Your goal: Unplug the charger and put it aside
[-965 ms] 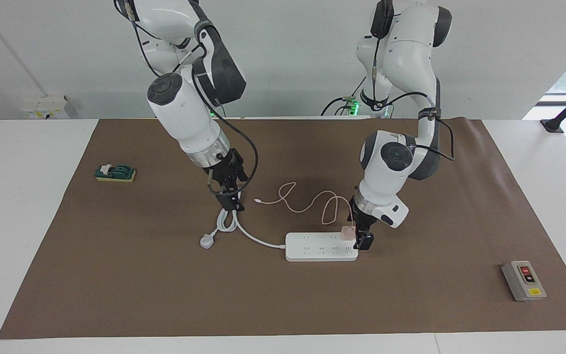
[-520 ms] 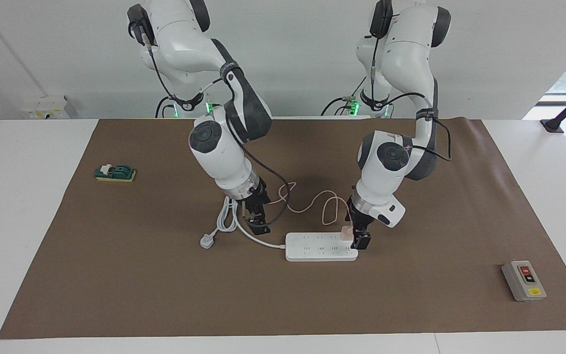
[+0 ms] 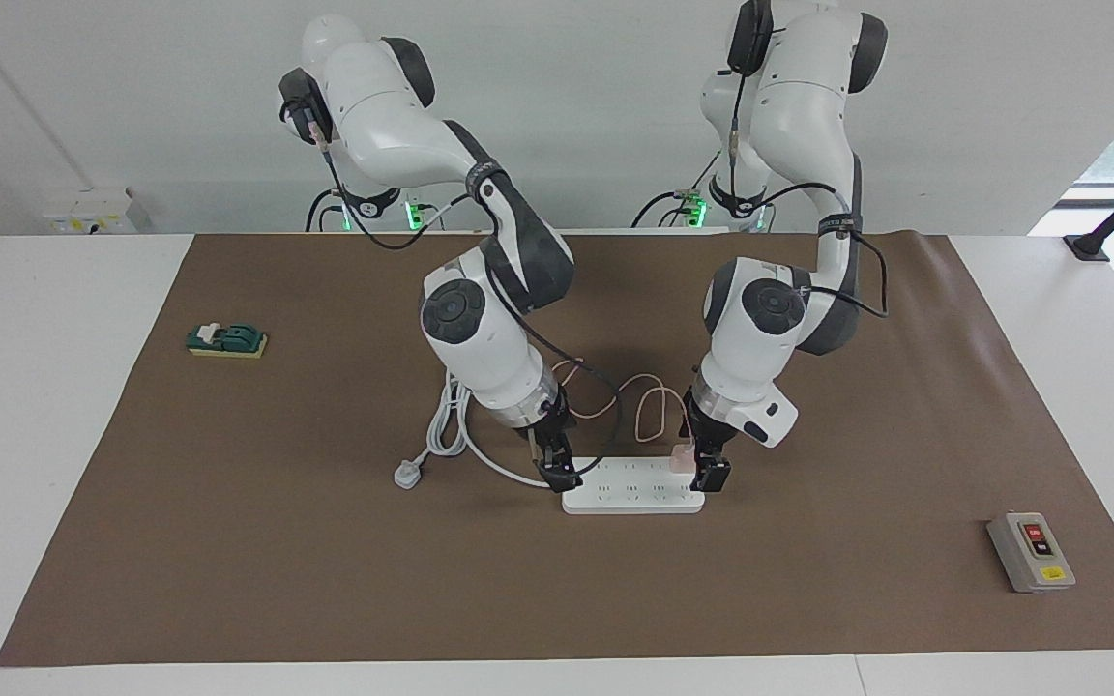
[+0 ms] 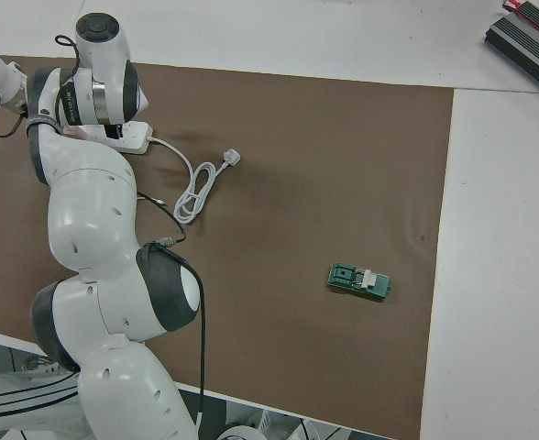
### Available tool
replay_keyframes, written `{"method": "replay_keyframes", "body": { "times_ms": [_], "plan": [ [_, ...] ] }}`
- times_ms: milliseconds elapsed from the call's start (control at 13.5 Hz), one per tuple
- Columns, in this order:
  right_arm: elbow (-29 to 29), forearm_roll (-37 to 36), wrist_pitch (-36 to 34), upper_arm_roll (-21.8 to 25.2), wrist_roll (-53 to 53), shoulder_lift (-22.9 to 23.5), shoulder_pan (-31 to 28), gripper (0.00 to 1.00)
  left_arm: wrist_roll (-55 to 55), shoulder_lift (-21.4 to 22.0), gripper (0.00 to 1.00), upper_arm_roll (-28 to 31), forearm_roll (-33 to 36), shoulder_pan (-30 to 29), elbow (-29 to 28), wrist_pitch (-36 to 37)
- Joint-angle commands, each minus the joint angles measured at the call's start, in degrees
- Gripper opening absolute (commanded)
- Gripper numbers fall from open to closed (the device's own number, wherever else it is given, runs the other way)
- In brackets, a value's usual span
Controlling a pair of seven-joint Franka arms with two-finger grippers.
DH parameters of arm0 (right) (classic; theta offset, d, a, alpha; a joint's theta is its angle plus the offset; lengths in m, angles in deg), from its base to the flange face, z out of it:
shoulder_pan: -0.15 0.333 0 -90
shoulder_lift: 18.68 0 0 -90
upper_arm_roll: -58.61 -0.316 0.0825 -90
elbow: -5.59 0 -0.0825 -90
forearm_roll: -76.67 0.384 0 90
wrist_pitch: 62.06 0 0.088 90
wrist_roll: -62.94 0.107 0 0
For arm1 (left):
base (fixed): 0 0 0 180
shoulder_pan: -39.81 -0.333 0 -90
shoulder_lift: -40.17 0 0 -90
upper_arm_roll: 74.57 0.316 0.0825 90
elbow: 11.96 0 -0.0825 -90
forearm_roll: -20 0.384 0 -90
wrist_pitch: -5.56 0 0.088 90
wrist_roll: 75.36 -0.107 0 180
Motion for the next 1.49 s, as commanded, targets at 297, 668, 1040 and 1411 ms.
{"method": "replay_keyframes", "body": {
  "times_ms": [297, 668, 1040, 1411],
  "plan": [
    [12.0, 1.0, -1.6, -1.2, -1.6, 9.9, 0.3, 0.99, 1.5, 0.0, 0.99, 0.9, 1.3, 1.0, -2.0, -3.2],
    [11.2, 1.0, -1.3, -1.0, -1.7, 10.6, 2.1, 0.99, 1.5, 0.0, 0.98, 0.9, 1.3, 1.0, -1.9, -3.8],
    [10.0, 1.0, 0.5, -1.1, -1.7, 10.9, 2.8, 0.99, 1.5, 0.0, 0.98, 0.9, 1.3, 0.9, -2.0, -4.2],
    [9.2, 1.1, 3.0, -1.0, -1.7, 10.9, 2.8, 0.99, 1.4, 0.0, 0.98, 0.9, 1.3, 0.9, -2.3, -4.8]
  ]
}}
